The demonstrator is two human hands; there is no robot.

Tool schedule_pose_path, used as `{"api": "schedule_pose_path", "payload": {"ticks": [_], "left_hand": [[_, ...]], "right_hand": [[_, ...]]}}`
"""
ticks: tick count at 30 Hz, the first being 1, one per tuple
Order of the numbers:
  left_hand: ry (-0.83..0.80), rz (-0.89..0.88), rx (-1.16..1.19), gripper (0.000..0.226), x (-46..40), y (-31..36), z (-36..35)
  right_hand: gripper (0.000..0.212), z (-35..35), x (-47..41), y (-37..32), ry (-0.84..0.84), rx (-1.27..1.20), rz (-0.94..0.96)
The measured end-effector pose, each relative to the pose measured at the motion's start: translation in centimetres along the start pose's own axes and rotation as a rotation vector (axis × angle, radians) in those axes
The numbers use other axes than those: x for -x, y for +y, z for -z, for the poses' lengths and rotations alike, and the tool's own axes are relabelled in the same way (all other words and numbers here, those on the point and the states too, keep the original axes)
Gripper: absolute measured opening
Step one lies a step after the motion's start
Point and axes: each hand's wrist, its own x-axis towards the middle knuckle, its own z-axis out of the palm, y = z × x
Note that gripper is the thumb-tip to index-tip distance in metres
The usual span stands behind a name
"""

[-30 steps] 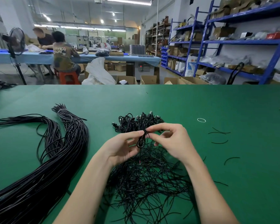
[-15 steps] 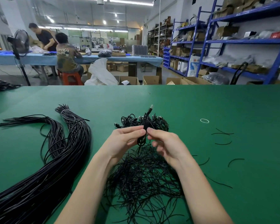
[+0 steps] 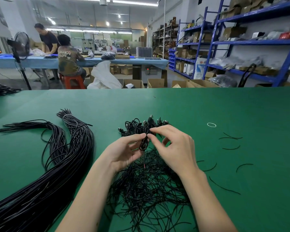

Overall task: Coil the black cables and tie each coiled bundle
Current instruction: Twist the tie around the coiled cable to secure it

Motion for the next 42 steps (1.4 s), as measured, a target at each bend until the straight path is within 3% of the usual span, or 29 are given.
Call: {"api": "schedule_pose_path", "payload": {"ticks": [14, 20, 22, 26, 30, 34, 38, 42], "left_hand": [[-0.038, -0.043, -0.077, 0.003, 0.0, -0.1, -0.5], [-0.066, -0.287, -0.172, 0.052, -0.2, -0.3, -0.4], [-0.067, -0.323, -0.188, 0.059, -0.2, -0.2, -0.1], [-0.091, -0.287, -0.14, 0.05, 0.0, -0.1, 0.3], [-0.113, -0.202, -0.099, 0.039, -0.1, -0.2, 0.4], [-0.091, -0.137, -0.053, 0.018, -0.1, -0.1, 0.2], [-0.12, -0.111, -0.047, 0.03, -0.1, -0.2, 0.2], [-0.136, -0.1, -0.042, 0.019, -0.1, -0.4, -0.1]], "right_hand": [[0.009, 0.0, -0.1, 0.0, -0.022, -0.081, 0.002], [0.029, -0.1, -0.7, -1.3, -0.153, -0.779, -0.572], [0.026, 0.3, -1.0, -1.4, -0.252, -0.992, -0.744], [0.022, 0.8, -1.0, -1.3, -0.389, -1.004, -0.821], [0.003, 1.0, -0.9, -1.0, -0.277, -1.019, -0.806], [0.021, 0.9, -0.7, -0.8, -0.346, -1.171, -0.859], [0.022, 0.5, -0.3, -0.2, -0.422, -1.325, -0.972], [0.024, 0.2, -0.2, -0.2, -0.382, -1.314, -0.981]]}}
